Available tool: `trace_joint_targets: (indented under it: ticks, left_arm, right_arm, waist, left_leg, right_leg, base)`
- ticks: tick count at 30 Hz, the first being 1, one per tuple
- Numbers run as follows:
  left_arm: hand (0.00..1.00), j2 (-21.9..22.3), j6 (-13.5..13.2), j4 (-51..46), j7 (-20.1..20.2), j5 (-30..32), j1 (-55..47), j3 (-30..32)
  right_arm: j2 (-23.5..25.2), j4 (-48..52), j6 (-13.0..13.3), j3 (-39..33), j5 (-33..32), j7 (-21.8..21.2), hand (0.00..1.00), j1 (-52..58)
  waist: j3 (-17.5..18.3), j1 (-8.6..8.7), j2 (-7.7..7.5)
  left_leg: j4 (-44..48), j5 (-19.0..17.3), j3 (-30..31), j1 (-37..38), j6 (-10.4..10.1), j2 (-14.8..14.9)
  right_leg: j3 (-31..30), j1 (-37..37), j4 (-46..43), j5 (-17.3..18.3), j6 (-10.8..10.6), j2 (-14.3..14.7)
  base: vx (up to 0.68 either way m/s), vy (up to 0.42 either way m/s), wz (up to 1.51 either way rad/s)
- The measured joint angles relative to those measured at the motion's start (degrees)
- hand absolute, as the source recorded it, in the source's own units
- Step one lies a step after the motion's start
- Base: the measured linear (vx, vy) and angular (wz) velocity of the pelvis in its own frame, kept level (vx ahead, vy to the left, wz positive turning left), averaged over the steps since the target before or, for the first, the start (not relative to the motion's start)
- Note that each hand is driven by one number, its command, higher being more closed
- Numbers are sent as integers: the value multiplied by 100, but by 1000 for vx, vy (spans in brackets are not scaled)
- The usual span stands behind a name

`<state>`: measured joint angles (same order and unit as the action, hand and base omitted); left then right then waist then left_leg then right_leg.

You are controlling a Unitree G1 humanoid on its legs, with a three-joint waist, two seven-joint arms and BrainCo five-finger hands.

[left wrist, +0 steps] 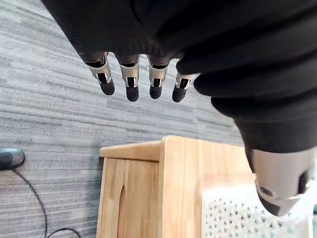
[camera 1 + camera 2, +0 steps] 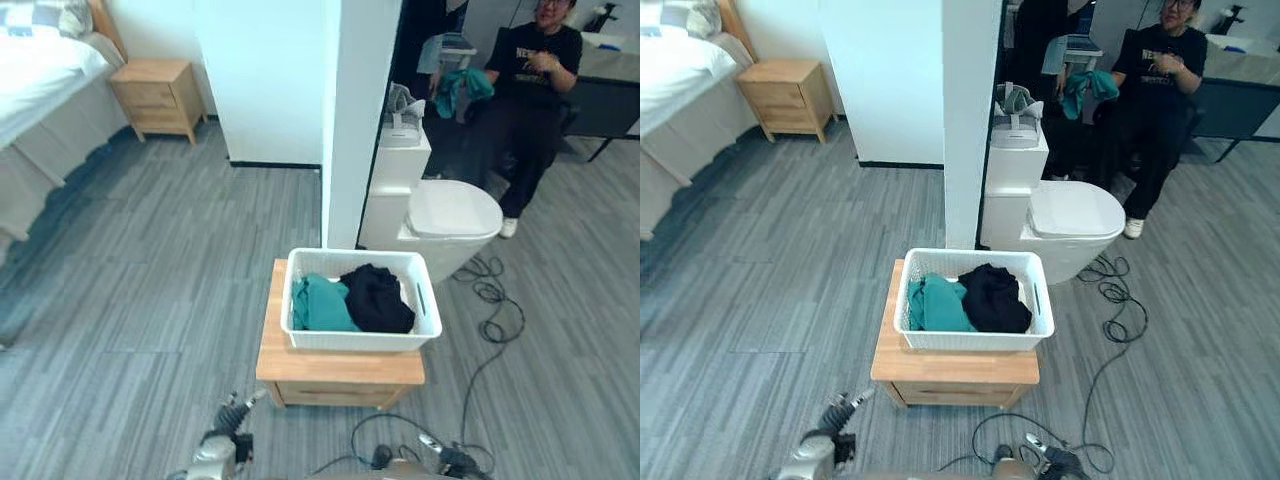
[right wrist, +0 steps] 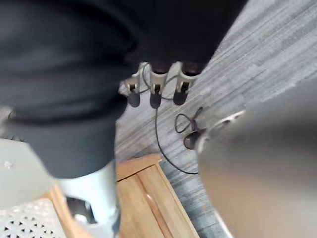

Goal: Pick up the laundry basket with both hands and put the clothes into the washing machine.

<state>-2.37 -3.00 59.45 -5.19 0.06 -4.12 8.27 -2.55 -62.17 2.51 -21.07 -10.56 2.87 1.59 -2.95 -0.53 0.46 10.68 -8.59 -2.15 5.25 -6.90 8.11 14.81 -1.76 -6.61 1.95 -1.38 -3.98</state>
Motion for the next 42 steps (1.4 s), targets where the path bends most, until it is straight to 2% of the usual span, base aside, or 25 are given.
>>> trace_joint_targets:
  ticks: [1,3,4,5,6,7,8,9,10,11,12,13,14,16,18,21,23,25,32,35,37,42]
  left_arm:
    - [0,1,0,11,-3,-32,-68,100]
    - [0,-5,-4,-41,-46,-301,-169,399]
    - [0,-2,-10,-66,-132,-547,-224,539]
    - [0,0,-14,-72,-154,-689,-271,590]
    - [0,-19,-18,-94,-196,-838,-341,620]
    - [0,-9,-29,-108,-218,-863,-372,637]
    - [0,9,-32,-165,-256,-970,-387,675]
    - [0,44,-33,-237,-267,-1066,-419,821]
    - [0,65,-47,-329,-280,-1095,-489,854]
    - [0,138,-84,-515,-325,-1138,-611,980]
    - [0,215,-104,-640,-383,-1206,-645,1151]
    - [0,242,-105,-709,-388,-1242,-667,1231]
    - [0,145,-114,-758,-409,-1277,-666,1357]
    - [0,-135,-186,-1143,-514,-1289,-689,1673]
    - [0,-396,-193,-1629,-555,-1281,-679,1716]
    - [0,-686,-284,-2675,-634,-1281,-624,1740]
    - [0,-820,-511,-3478,-639,-1284,-587,1865]
    - [0,-891,-643,-3796,-628,-1285,-487,1873]
    - [0,-1016,-618,-3835,-600,-1208,-235,1671]
    - [0,-1381,-592,-3270,-593,-1128,249,1433]
    - [0,-1620,-467,-2636,-473,-1108,780,1159]
    - [0,-1648,-323,-2148,-356,-1060,1301,686]
  right_arm:
    - [-3,67,14,61,0,19,0,-1]
    - [-21,346,140,204,-25,96,0,-7]
    - [-23,514,189,243,-126,124,0,-2]
    - [-23,617,229,308,-187,157,0,1]
    - [-7,831,260,348,-235,205,0,24]
    - [-11,945,266,364,-240,231,0,57]
    - [-6,1270,271,358,-261,282,0,147]
    - [14,1642,273,353,-289,360,0,256]
    - [29,1814,282,329,-291,404,0,291]
    - [41,2209,321,285,-300,512,0,370]
    - [-1,2739,376,279,-303,595,0,541]
    - [-51,2983,383,269,-304,611,0,609]
    - [-2,3166,378,249,-300,668,0,640]
    - [168,3936,396,267,-285,721,0,807]
    - [147,4441,410,233,-227,768,0,813]
    - [37,5156,519,86,61,842,0,732]
    - [-172,5505,589,40,330,843,0,544]
    - [-350,5631,591,23,452,839,0,429]
    - [-1174,5689,561,273,672,690,0,-157]
    - [-1615,5535,542,814,670,580,0,-724]
    - [-1842,5095,465,1322,667,430,0,-1247]
    - [-1854,4233,323,1797,660,302,0,-1929]
  waist:
    - [0,0,-19]
    - [-58,-22,-43]
    - [-85,-34,-20]
    - [-106,-33,-52]
    - [-106,-35,-51]
    - [-103,-25,-41]
    - [-110,40,-24]
    - [-115,96,-31]
    - [-113,122,-33]
    - [-97,146,34]
    - [-113,134,227]
    - [-100,141,367]
    - [-70,155,311]
    - [-18,308,155]
    - [22,278,97]
    - [47,258,87]
    - [34,262,197]
    - [55,270,245]
    - [45,282,296]
    - [-218,282,337]
    - [-404,281,326]
    - [-747,270,350]
  left_leg:
    - [234,0,34,-96,0,10]
    - [1398,17,61,-579,-18,49]
    - [1990,133,67,-847,-148,86]
    - [2278,284,71,-997,-246,85]
    - [2451,369,46,-1051,-224,104]
    - [2426,291,3,-1042,-174,103]
    - [2147,120,-105,-1044,38,117]
    - [1557,12,-223,-1017,77,126]
    - [1123,14,-283,-954,76,127]
    - [402,148,-312,-805,-54,144]
    - [125,196,-356,-746,-133,232]
    - [7,176,-355,-734,-110,310]
    - [-33,86,-481,-701,-48,269]
    - [-401,172,-627,-557,3,30]
    - [-629,308,-771,-436,113,-121]
    - [-667,324,-866,-394,127,-296]
    - [-645,324,-928,-383,127,-386]
    - [-639,324,-928,-332,128,-423]
    - [-653,324,-939,-416,128,-379]
    - [-629,325,-935,-636,129,-316]
    - [-609,329,-911,-813,136,-309]
    - [-603,404,-908,-1080,245,-317]
  right_leg:
    - [24,35,-7,34,27,9]
    - [13,149,-50,146,79,18]
    - [-36,176,-140,221,113,29]
    - [-93,178,-194,262,131,11]
    - [-184,200,-197,294,155,-41]
    - [-224,196,-194,315,139,-60]
    - [-273,164,-196,397,110,-97]
    - [-318,123,-202,399,79,-142]
    - [-352,77,-232,406,51,-169]
    - [-442,-95,-367,468,-37,-160]
    - [-552,-169,-460,506,-90,-40]
    - [-562,-175,-482,517,-130,46]
    - [-681,-142,-538,521,-200,-36]
    - [-778,-169,-399,424,-336,-234]
    - [-886,-185,-293,373,-414,-345]
    - [-980,-147,-64,260,-516,-456]
    - [-1018,-7,242,114,-559,-535]
    - [-1017,112,383,90,-572,-575]
    - [-1086,24,538,16,-514,-552]
    - [-1106,-194,561,-128,-471,-480]
    - [-1118,-366,565,-184,-480,-468]
    - [-1154,-638,568,-342,-459,-466]
  base:
    - [61,-181,16]
    - [40,-155,2]
    - [13,-106,-18]
    - [2,-83,-29]
    - [3,-52,-29]
    - [10,-36,-22]
    - [0,-3,-11]
    - [-3,27,-11]
    - [-29,88,-29]
    - [-14,184,-52]
    - [6,213,-53]
    - [39,203,-44]
    - [73,173,-25]
    - [140,221,-19]
    - [170,175,-19]
    - [141,96,-13]
    - [138,98,-15]
    - [109,45,-3]
    - [49,0,-9]
    - [-70,-14,-5]
    - [-144,-18,0]
    - [-116,-1,-1]
